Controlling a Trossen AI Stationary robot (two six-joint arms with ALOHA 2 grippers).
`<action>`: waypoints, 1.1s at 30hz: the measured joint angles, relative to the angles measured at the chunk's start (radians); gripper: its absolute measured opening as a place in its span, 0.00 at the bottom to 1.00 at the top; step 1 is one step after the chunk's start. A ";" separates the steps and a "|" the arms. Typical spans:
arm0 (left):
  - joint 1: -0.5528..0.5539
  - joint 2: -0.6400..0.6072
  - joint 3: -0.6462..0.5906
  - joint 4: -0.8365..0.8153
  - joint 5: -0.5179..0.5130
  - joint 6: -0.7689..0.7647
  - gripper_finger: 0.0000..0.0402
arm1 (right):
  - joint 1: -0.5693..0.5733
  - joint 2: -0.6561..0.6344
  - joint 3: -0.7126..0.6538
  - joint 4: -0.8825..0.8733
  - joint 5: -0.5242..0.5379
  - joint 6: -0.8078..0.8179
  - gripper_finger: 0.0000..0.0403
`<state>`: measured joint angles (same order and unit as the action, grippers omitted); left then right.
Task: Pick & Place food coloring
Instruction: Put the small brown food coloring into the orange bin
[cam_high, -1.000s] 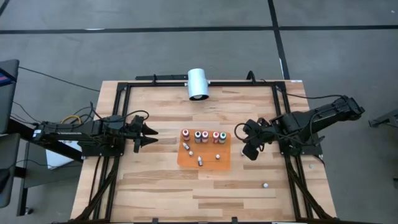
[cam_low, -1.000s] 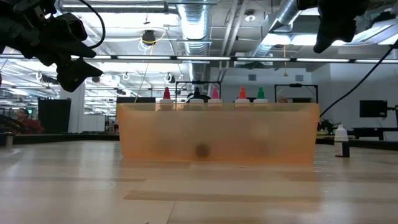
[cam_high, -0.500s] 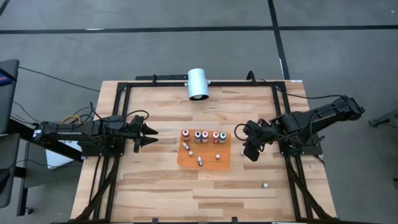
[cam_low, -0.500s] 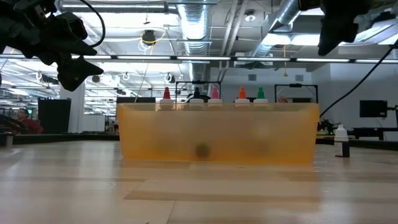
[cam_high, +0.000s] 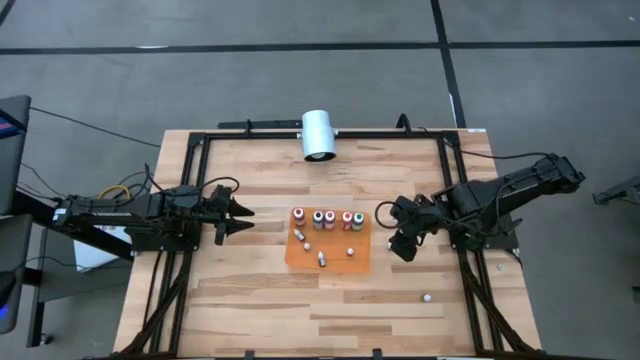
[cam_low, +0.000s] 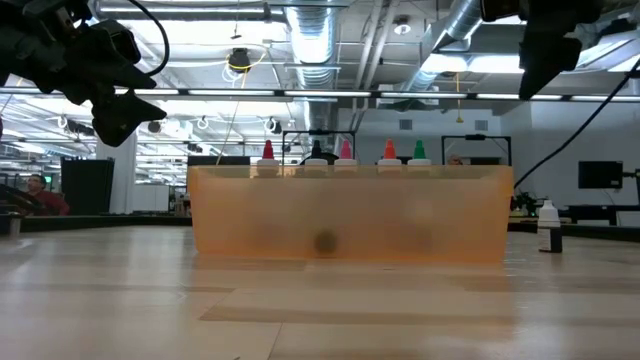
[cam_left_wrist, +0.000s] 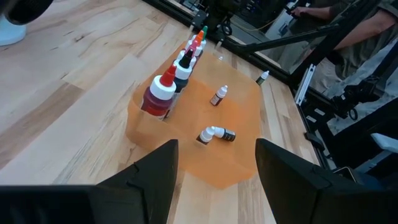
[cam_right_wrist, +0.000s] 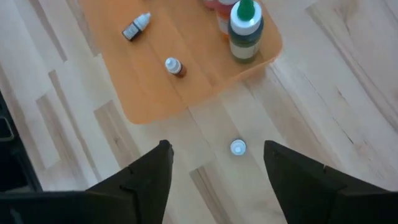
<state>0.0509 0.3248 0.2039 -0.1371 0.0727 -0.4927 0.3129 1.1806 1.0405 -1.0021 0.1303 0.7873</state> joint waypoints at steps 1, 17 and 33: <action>0.000 0.000 0.000 0.000 0.000 0.000 0.51 | 0.002 0.006 0.000 0.001 0.000 -0.005 0.60; 0.000 0.000 0.000 -0.003 0.000 -0.001 0.51 | 0.008 0.279 0.000 -0.041 -0.010 -0.100 0.60; 0.000 0.000 0.000 -0.012 0.013 -0.001 0.51 | -0.008 0.392 -0.050 -0.029 -0.028 -0.141 0.60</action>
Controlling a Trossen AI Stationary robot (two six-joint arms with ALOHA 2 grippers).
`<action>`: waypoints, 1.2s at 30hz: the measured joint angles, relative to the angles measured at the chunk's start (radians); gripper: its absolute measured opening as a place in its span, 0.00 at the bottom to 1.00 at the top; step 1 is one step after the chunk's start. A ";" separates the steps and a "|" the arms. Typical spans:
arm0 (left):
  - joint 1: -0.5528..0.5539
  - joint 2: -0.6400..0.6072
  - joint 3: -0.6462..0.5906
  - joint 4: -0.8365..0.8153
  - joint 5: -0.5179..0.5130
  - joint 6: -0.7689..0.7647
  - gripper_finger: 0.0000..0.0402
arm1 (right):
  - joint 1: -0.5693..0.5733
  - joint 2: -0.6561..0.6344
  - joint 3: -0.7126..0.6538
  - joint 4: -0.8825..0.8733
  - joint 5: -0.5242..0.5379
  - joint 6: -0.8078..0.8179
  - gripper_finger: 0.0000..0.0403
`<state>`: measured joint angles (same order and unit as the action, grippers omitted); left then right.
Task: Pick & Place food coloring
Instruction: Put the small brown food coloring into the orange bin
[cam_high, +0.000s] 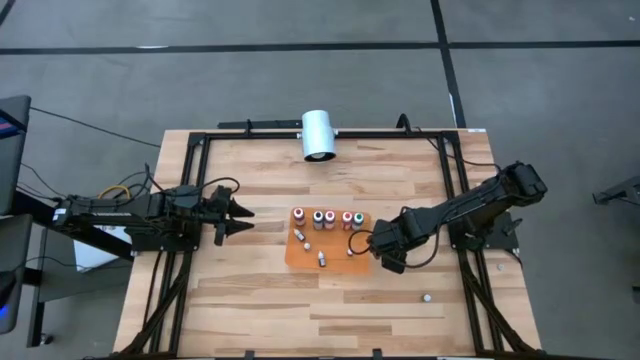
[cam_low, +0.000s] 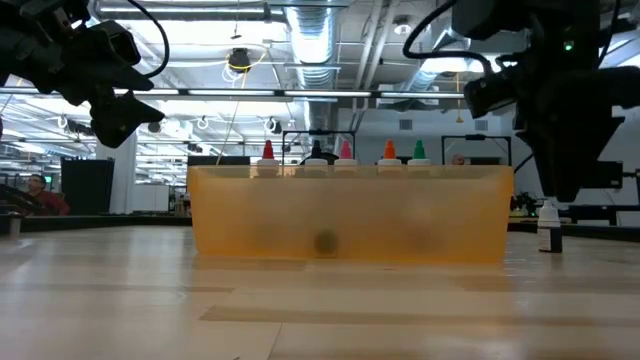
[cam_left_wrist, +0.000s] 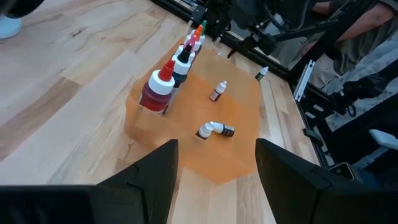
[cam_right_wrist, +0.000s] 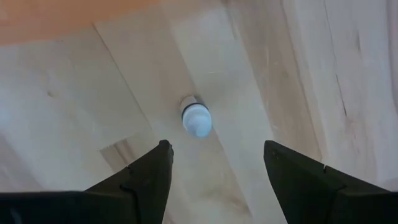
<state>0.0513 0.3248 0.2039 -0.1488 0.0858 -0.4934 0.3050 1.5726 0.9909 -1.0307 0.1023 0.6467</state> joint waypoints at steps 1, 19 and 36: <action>0.000 0.000 0.000 -0.002 0.005 0.000 0.51 | 0.000 0.000 -0.006 0.008 0.001 0.003 0.60; 0.000 0.000 0.000 -0.004 0.019 0.002 0.51 | -0.052 0.000 -0.059 0.123 0.025 -0.025 0.60; 0.000 0.000 0.000 -0.020 0.040 0.003 0.51 | -0.051 0.000 -0.146 0.210 0.019 0.016 0.60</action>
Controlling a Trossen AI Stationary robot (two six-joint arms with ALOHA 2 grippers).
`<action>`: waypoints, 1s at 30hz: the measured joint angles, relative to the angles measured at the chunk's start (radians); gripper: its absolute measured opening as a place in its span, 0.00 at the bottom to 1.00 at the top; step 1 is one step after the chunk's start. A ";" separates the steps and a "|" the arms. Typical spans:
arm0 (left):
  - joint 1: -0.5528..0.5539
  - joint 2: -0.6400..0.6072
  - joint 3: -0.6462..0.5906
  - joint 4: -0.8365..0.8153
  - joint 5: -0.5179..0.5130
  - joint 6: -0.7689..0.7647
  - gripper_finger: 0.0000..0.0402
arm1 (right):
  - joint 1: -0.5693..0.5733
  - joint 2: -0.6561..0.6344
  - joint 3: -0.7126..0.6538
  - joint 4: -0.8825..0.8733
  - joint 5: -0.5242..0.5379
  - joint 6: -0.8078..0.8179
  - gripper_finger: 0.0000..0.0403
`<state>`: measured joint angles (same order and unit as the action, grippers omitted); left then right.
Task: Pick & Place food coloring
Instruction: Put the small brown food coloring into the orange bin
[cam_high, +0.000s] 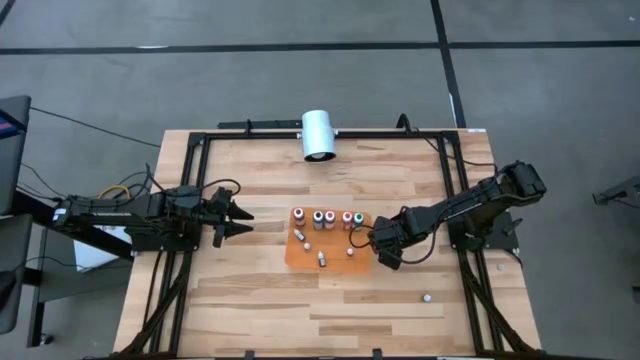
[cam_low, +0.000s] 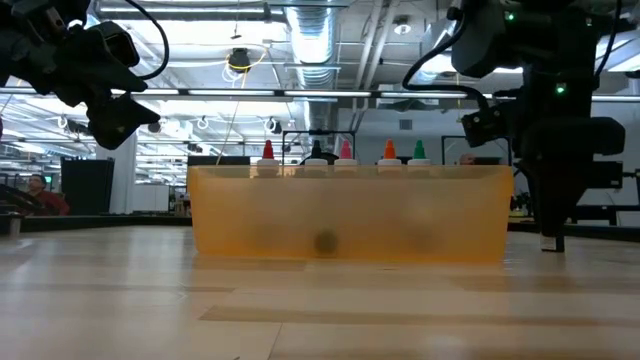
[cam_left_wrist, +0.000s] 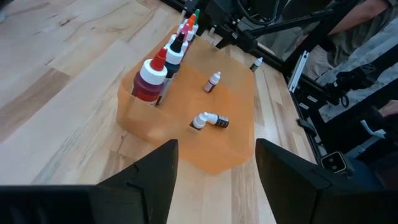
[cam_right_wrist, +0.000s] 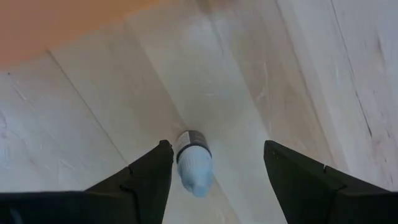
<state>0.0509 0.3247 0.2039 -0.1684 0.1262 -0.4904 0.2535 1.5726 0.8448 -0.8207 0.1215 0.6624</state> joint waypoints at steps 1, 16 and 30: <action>0.000 0.000 0.000 0.000 0.000 0.000 0.51 | 0.000 0.000 0.000 0.000 0.000 0.000 0.59; 0.000 0.000 0.000 0.001 -0.002 -0.001 0.51 | 0.000 0.000 0.000 -0.003 -0.010 -0.006 0.47; 0.000 0.000 0.000 0.001 -0.002 -0.001 0.51 | 0.000 0.000 0.000 -0.010 -0.042 0.001 0.21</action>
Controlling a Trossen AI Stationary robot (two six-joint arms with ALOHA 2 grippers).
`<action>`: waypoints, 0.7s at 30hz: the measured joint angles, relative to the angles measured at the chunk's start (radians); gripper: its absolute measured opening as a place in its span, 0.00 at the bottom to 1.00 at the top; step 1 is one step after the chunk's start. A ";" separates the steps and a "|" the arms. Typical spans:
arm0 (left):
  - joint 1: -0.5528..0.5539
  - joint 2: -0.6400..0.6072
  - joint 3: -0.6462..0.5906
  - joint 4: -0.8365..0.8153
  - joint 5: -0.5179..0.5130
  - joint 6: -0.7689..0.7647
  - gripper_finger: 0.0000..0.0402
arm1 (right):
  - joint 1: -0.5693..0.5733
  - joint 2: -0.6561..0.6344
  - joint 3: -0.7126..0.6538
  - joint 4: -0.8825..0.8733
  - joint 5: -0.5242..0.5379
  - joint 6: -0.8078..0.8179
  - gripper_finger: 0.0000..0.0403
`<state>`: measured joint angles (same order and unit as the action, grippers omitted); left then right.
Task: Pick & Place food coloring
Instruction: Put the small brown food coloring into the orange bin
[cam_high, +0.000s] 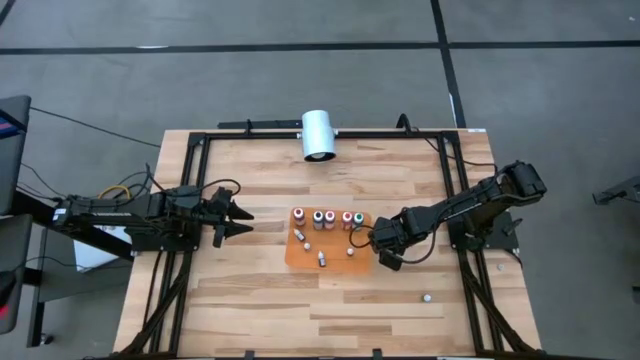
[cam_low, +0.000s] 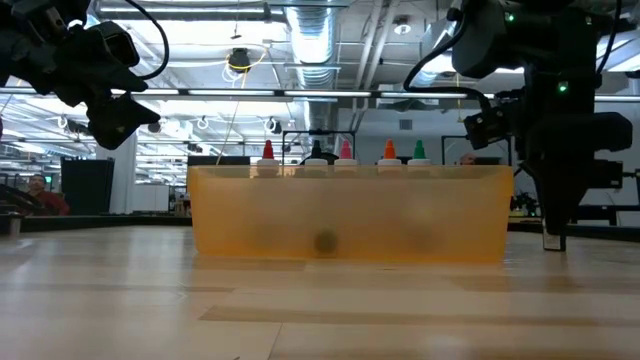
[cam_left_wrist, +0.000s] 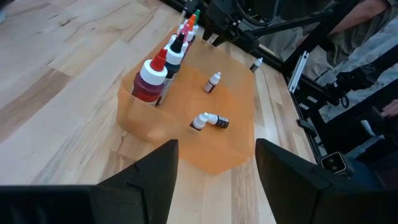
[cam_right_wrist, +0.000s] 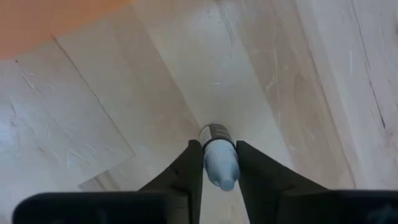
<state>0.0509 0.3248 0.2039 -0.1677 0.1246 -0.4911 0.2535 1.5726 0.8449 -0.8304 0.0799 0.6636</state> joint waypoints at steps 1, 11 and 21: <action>0.000 0.000 0.000 0.000 0.000 0.000 0.51 | 0.000 0.000 0.001 -0.001 -0.002 0.001 0.20; 0.000 0.000 0.000 0.000 0.000 0.000 0.51 | 0.000 -0.001 0.001 -0.003 -0.004 0.018 0.17; 0.000 0.000 0.000 0.000 0.000 0.001 0.51 | 0.000 -0.091 0.010 -0.029 -0.003 0.043 0.17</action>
<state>0.0509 0.3244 0.2039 -0.1680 0.1246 -0.4904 0.2535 1.4816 0.8551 -0.8597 0.0769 0.7069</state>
